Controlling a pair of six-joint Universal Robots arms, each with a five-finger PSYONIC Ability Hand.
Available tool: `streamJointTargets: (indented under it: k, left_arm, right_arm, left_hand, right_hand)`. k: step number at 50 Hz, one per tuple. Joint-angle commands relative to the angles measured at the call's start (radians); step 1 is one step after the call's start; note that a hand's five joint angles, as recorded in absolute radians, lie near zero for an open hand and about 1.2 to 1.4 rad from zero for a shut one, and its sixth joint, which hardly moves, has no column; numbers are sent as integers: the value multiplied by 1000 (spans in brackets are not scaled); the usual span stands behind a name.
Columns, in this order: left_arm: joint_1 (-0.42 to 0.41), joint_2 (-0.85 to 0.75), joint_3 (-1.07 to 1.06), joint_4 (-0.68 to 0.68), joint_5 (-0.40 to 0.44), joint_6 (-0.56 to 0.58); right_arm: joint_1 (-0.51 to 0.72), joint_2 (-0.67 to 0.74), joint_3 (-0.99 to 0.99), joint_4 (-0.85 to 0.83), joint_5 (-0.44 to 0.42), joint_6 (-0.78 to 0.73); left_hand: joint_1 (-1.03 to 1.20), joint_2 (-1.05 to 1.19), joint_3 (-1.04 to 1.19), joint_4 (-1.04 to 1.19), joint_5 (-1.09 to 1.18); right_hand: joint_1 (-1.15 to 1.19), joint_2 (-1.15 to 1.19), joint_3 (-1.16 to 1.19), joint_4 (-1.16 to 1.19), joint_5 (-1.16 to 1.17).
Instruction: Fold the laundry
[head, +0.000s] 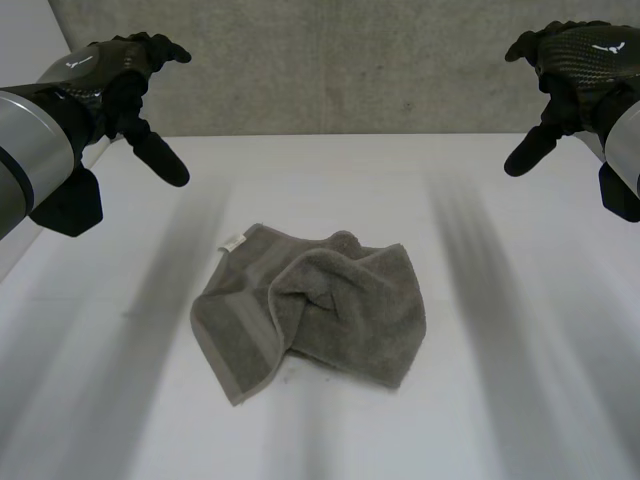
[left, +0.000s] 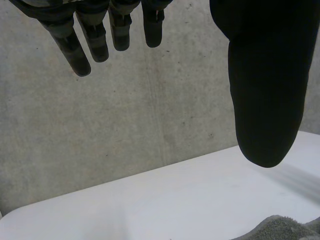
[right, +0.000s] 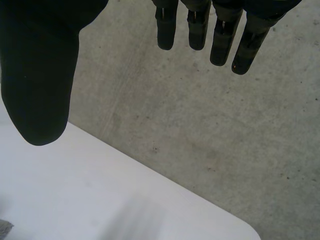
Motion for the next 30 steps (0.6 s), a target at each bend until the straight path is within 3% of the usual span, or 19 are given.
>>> streamJointTargets:
  k: [1, 4, 6, 7, 9, 10, 11, 12, 14, 17, 26, 30]
  left_arm:
    - [-2, 0, -14, 5, -2, -3]
    - [-9, -3, -18, 7, -1, -5]
    - [-21, -13, -50, 10, 4, -5]
    - [-21, -13, -50, 10, 4, -5]
    - [-44, -50, -74, 30, 4, -12]
    - [-44, -50, -74, 30, 4, -12]
    - [-65, -90, -79, 45, 2, -19]
    - [-65, -90, -79, 45, 2, -19]
    - [-134, -165, -82, 67, -1, -40]
    - [-160, -226, -94, 91, -2, -63]
    - [-185, -366, -136, 226, -5, -106]
    - [-196, -432, -137, 323, -8, -101]
  right_arm:
    - [-11, -1, -13, 1, -24, -14]
    - [-9, -2, -14, -2, -46, -44]
    - [-12, 4, 6, 8, -131, -183]
    - [-12, 4, 6, 8, -132, -184]
    - [-21, 9, 54, 73, -234, -381]
    - [-21, 9, 54, 74, -234, -382]
    - [-29, 10, 84, 110, -275, -479]
    - [-29, 10, 85, 110, -276, -480]
    - [-49, 30, 130, 173, -297, -659]
    - [-57, 56, 155, 187, -299, -759]
    - [-96, 114, 166, 187, -322, -765]
    - [-135, 191, 146, 176, -322, -762]
  left_hand:
    - [22, 29, 26, 27, -2]
    - [34, 41, 38, 39, 10]
    - [61, 68, 65, 66, 37]
    - [61, 68, 65, 66, 37]
    - [61, 68, 65, 66, 37]
    - [61, 68, 65, 66, 37]
    - [67, 73, 71, 71, 43]
    - [67, 74, 71, 72, 43]
    - [116, 123, 120, 121, 92]
    - [195, 202, 199, 200, 171]
    - [231, 238, 235, 236, 207]
    - [366, 373, 370, 371, 342]
  right_hand:
    - [-17, -43, -34, -53, -52]
    - [-17, -43, -34, -53, -52]
    - [-17, -43, -34, -53, -52]
    - [-17, -43, -34, -53, -52]
    - [-17, -43, -34, -53, -52]
    - [-17, -43, -34, -53, -52]
    - [-17, -43, -34, -53, -52]
    - [-17, -43, -34, -53, -52]
    - [-17, -43, -34, -53, -52]
    - [-17, -43, -34, -53, -52]
    - [-17, -43, -34, -53, -52]
    - [-17, -43, -34, -53, -52]
